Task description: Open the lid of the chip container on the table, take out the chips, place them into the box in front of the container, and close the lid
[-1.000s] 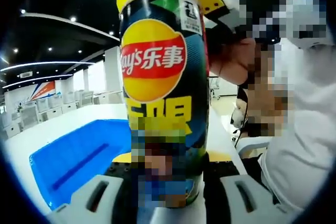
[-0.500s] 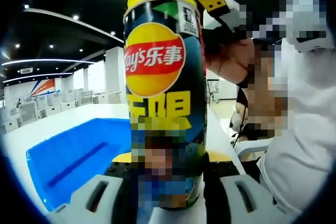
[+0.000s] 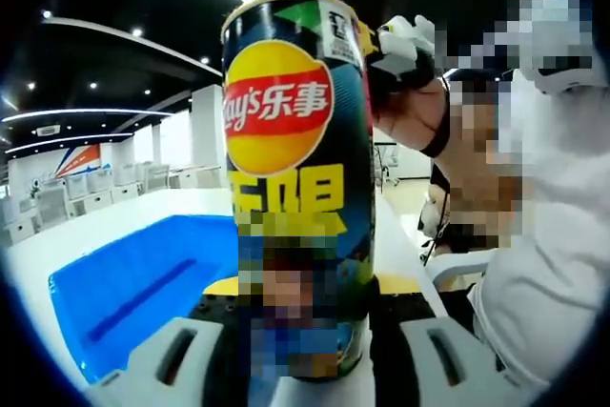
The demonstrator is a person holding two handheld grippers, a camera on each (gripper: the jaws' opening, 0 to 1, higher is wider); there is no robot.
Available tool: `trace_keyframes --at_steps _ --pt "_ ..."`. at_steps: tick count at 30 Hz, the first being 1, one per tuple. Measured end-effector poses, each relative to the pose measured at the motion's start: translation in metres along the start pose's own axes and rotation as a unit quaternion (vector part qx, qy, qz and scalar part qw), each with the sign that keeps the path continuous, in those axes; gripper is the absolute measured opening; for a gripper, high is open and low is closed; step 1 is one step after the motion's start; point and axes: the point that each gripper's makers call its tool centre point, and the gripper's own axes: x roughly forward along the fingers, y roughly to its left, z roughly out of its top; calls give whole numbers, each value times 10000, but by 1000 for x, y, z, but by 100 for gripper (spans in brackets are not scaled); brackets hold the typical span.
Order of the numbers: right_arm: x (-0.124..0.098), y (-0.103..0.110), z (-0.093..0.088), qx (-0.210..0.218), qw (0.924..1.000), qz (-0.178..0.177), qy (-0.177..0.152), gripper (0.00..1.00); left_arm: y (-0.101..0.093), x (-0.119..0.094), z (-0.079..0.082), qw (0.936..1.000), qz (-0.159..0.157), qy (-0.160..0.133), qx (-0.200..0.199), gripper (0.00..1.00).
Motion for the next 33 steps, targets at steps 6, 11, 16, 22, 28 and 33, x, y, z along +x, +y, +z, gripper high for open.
trace_keyframes --at_steps 6,11,16,22,28,33 --pt "-9 -21 -7 -261 9993 -283 0 45 -2 1 0 10000 19 64 36 48" --pt "-19 -42 -15 -232 9985 -477 107 45 -2 0 0 10000 14 59 30 48" --pt "-28 -62 -23 -254 9970 -700 231 46 -3 0 0 10000 -11 45 15 48" --pt "-41 -88 -40 -438 9932 -992 430 46 -3 0 1 10000 -1 51 16 48" --pt "-52 -106 -57 -411 9906 -1126 661 46 -3 0 1 10000 -4 46 5 48" --pt "-55 -117 -69 -415 9888 -1226 743 46 -3 -1 1 10000 -2 47 -4 48"
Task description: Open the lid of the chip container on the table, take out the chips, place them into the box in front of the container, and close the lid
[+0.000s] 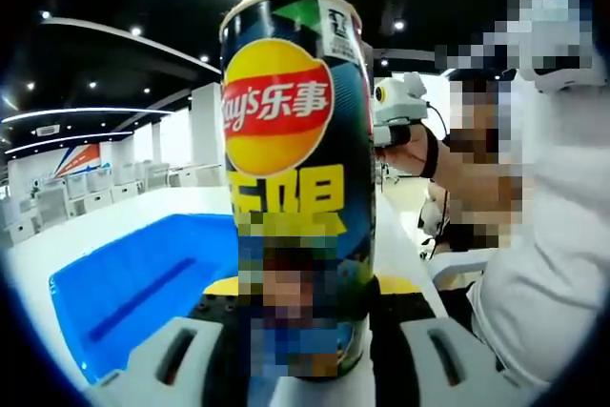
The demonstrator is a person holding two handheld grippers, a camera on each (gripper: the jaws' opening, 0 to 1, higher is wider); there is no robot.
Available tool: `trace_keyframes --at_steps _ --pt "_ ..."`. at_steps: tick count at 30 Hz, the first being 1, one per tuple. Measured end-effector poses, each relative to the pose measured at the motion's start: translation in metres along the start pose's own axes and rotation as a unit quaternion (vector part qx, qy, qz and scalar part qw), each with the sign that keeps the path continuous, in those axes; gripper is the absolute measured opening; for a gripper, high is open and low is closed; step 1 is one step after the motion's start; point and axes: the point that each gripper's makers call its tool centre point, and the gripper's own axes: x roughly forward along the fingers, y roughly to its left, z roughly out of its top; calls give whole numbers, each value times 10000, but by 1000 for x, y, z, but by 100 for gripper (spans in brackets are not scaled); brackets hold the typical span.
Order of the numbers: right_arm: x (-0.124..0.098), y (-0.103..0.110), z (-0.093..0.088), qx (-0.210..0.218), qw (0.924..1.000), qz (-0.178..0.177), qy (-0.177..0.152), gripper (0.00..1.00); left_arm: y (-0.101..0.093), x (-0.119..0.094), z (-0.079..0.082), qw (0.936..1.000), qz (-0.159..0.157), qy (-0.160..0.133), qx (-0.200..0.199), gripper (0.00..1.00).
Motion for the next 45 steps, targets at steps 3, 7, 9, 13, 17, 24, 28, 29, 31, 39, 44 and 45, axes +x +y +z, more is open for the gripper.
trace_keyframes --at_steps 3,7,9,13,17,24,28,29,31,39,44,45 --pt "2 -5 -7 -5 10000 -53 71 46 0 0 0 10000 -1 2 -2 48" --pt "3 -9 -18 169 9997 -25 160 46 0 0 0 10000 -6 0 -30 48" --pt "4 -10 -24 153 9997 -57 203 46 0 0 0 10000 -9 -4 -46 48" --pt "6 -12 -33 42 9996 -101 260 46 0 0 0 10000 -11 -9 -56 48" --pt "9 -14 -47 10 9992 -101 391 46 1 0 0 10000 -1 -11 -64 48" --pt "11 -12 -61 -8 9982 -57 595 46 1 -1 -1 10000 14 -23 -79 48" --pt "11 -13 -65 17 9979 -62 639 46 1 -1 -1 10000 13 -19 -75 48" --pt "11 -13 -66 23 9978 -63 653 46 1 -1 -1 10000 13 -20 -77 48" --pt "11 -13 -70 29 9975 -63 702 46 1 -1 -1 10000 14 -25 -81 48" --pt "12 -12 -82 21 9963 -28 861 46 1 -1 -1 10000 24 -17 -82 48" --pt "12 -14 -88 6 9957 -33 926 46 1 -1 -2 10000 28 2 -78 48" --pt "13 -14 -90 26 9955 -28 946 46 1 0 -2 10000 28 2 -78 48"
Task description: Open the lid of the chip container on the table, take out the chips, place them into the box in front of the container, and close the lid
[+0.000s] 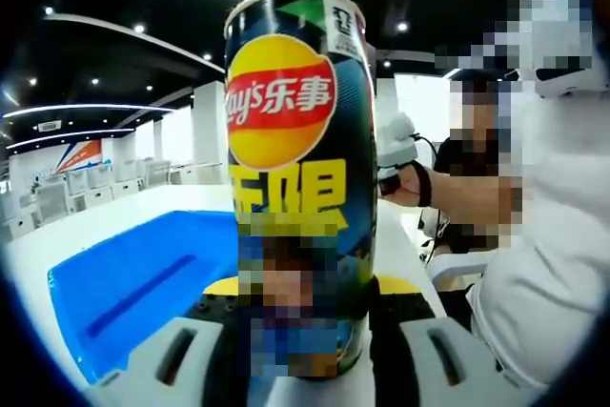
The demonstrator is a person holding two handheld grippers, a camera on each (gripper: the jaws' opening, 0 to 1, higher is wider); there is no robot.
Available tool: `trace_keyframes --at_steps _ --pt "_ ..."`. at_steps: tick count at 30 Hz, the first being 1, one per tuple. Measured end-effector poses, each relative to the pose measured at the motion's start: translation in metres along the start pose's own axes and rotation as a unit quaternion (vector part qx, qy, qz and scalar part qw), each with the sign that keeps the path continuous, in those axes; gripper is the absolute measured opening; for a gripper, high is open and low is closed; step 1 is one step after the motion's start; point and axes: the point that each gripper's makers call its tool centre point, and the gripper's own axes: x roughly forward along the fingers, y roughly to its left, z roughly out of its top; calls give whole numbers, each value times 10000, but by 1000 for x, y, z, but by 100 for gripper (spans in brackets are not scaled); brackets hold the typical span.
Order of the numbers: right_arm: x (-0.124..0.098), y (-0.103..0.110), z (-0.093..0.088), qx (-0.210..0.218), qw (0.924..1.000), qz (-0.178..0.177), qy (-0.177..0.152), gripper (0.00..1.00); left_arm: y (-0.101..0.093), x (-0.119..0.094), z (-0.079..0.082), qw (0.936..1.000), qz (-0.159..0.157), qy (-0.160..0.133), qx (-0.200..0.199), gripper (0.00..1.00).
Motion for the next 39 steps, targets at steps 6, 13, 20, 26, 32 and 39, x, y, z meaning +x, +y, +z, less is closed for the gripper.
trace_keyframes --at_steps 6,13,20,26,32,39 --pt "4 2 -8 398 9990 188 39 46 0 0 0 10000 2 1 0 48" --pt "11 8 -16 -14 9996 275 109 61 0 0 0 10000 -12 -4 -7 48" --pt "15 26 -12 -519 9973 522 -11 93 -1 0 -1 10000 -11 -1 -7 48" --pt "13 31 -12 -515 9970 586 27 89 -1 0 -1 10000 -7 11 5 48" --pt "9 37 -7 -262 9972 697 -52 87 -2 0 -1 10000 -33 9 4 48" --pt "6 42 -5 -149 9971 734 -98 83 -2 1 -1 10000 -24 27 -18 48"
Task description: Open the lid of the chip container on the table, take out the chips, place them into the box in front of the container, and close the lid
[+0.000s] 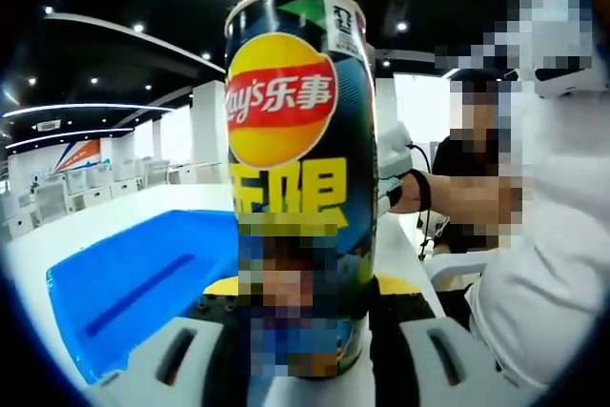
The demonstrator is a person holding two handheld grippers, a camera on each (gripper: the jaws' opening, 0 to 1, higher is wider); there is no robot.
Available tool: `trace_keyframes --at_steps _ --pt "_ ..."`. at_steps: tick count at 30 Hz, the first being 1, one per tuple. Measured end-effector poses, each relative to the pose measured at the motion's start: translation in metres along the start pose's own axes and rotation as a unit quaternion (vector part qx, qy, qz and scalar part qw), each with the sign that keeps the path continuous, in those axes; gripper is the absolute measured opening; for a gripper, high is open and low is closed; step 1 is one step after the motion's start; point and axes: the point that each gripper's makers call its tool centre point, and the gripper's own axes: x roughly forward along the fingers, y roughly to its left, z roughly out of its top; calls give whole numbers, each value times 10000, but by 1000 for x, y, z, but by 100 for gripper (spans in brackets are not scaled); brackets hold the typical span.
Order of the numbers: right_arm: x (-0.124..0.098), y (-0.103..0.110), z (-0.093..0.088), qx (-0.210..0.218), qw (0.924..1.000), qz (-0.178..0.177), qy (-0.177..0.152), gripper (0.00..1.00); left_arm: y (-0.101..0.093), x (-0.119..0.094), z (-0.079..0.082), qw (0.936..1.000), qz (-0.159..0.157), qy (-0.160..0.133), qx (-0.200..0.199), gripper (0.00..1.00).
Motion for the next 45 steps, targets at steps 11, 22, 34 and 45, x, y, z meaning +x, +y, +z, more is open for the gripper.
trace_keyframes --at_steps 11,22,34,45 --pt "2 4 -2 -125 9998 154 -14 82 0 2 -3 9999 19 58 103 49" --pt "-1 2 -4 -73 9999 155 -11 81 2 -1 19 9981 -74 -556 -239 58" --pt "-1 3 0 -10 9997 218 -79 80 -4 -4 41 9928 -346 -1085 -365 60" --pt "-2 -1 -3 2 9998 220 1 80 -1 -7 38 9925 -375 -1073 -445 49"
